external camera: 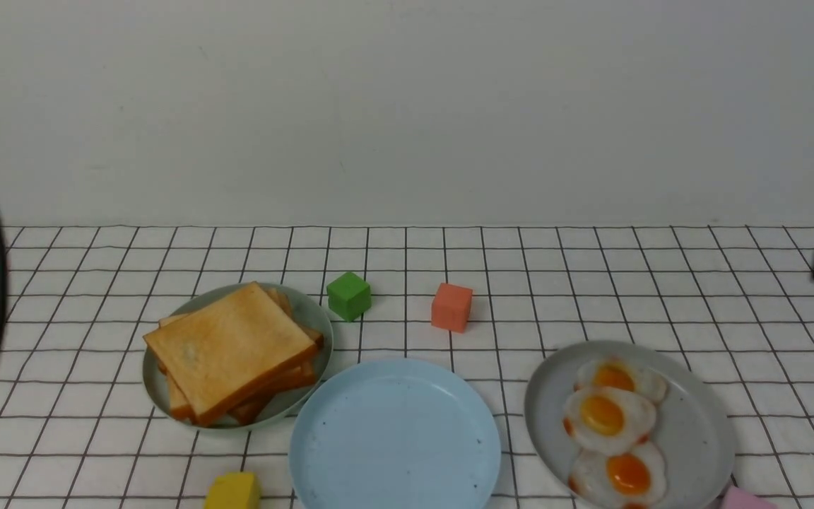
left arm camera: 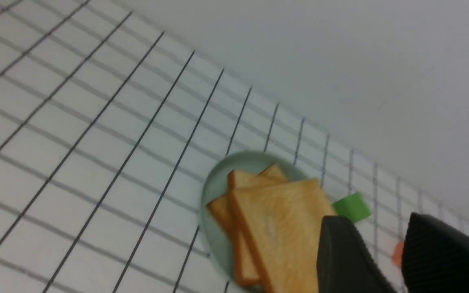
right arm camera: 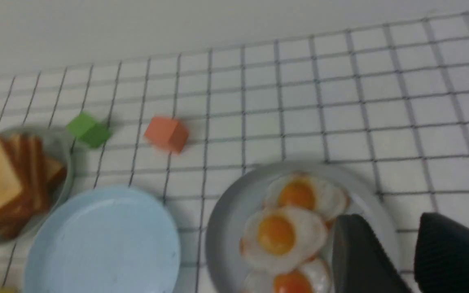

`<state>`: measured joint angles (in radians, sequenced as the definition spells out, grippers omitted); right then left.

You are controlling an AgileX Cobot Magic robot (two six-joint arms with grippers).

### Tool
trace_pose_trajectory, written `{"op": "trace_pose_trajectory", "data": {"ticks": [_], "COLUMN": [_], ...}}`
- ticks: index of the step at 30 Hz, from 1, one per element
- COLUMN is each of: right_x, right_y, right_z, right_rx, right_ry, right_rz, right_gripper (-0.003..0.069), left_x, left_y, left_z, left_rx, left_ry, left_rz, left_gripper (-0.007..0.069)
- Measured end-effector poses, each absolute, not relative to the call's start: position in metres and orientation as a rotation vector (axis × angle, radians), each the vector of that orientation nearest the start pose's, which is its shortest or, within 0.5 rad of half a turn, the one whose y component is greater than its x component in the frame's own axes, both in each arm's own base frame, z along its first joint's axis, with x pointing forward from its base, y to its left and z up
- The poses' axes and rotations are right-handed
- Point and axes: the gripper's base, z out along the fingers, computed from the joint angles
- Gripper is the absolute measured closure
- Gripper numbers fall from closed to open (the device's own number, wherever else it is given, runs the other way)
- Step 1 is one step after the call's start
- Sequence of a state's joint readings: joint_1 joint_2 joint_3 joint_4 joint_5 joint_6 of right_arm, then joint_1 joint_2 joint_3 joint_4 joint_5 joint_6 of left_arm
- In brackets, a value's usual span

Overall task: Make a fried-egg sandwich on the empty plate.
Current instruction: Use the left arm to grab a slice of bread

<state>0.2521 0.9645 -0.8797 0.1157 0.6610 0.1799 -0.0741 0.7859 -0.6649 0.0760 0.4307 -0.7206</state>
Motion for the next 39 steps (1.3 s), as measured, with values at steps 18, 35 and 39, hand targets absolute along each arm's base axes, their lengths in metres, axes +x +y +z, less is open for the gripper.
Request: {"op": "trace_pose_trajectory", "data": {"ticks": [18,35,39], "right_x": [0.172,0.173,0.172], "right_y": [0.098,0.098,0.098], "right_z": [0.329,0.328,0.328], "right_rx": [-0.360,-0.362,-0.366], "right_ry": [2.385,2.391,2.400], "right_rz": [0.510,0.510,0.509], "right_gripper": [0.0418,0.0418,0.0418], "left_x": [0.294,0.345,0.351], "left_y": [0.031,0.040,0.043], "left_z": [0.274,0.188,0.174], "left_rx": [-0.557,-0.297,-0.329], "left_ry": [2.555,2.563,2.556], "left_rz": [-0.767,-0.848,-0.844], "left_gripper": [0.0379,0.0168,0.0198]}}
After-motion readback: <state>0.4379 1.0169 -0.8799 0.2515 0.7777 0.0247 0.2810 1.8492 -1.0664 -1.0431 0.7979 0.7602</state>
